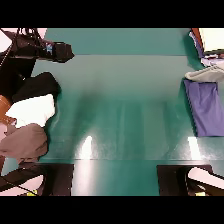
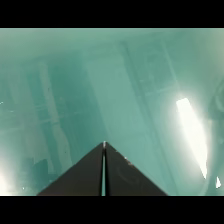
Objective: Fold the shirts.
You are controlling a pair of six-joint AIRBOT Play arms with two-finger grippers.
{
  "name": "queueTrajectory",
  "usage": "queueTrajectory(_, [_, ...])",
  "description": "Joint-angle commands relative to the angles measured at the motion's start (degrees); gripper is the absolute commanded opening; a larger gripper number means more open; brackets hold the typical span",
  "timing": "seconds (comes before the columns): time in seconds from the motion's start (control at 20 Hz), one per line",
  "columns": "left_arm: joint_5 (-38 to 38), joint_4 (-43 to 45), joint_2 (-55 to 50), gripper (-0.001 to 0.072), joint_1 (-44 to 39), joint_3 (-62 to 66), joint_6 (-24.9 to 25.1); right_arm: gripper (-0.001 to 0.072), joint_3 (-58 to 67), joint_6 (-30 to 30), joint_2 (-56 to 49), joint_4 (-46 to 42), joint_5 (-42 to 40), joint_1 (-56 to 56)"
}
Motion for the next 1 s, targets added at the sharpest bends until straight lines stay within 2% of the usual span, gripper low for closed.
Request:
queueTrajectory(0.0, [-0.04, 0.00, -0.02, 0.0028, -0.04, 0.00, 0.07, 0.0016, 0.02, -0.92, 4.13, -1.53, 7.41, -2.25])
queueTrajectory(0.25, [-0.22, 0.00, -0.02, 0.0027, -0.04, 0.00, 0.20, 0.0016, -5.18, -0.17, 9.70, -4.85, 13.70, -5.55])
queueTrajectory(0.5, [-0.48, 0.09, -0.02, 0.0028, -0.04, 0.00, 0.68, 0.0029, -18.73, 0.28, 16.70, -16.98, 17.75, -8.55])
queueTrajectory(0.55, [-0.48, 0.09, -0.02, 0.0028, -0.04, 0.00, 0.68, 0.0156, -21.22, 1.27, 17.92, -19.67, 18.82, -9.38])
queueTrajectory(0.65, [-0.50, 0.07, -0.02, 0.0028, -0.04, 0.00, 0.68, 0.0574, -25.16, 2.27, 19.71, -23.96, 19.89, -11.69])
queueTrajectory(0.7, [-0.48, 0.09, -0.02, 0.0027, -0.04, 0.00, 0.68, 0.0625, -26.40, 2.34, 20.39, -23.63, 20.20, -13.18])
queueTrajectory(0.85, [-0.44, 0.04, -0.02, 0.0028, -0.04, 0.00, 0.63, 0.0625, -25.97, 2.36, 21.84, -16.68, 20.76, -13.97])
queueTrajectory(0.95, [-0.17, 0.13, -0.02, 0.0028, -0.04, 0.00, 0.66, 0.0625, -24.24, 2.34, 22.27, -11.43, 20.15, -9.64])
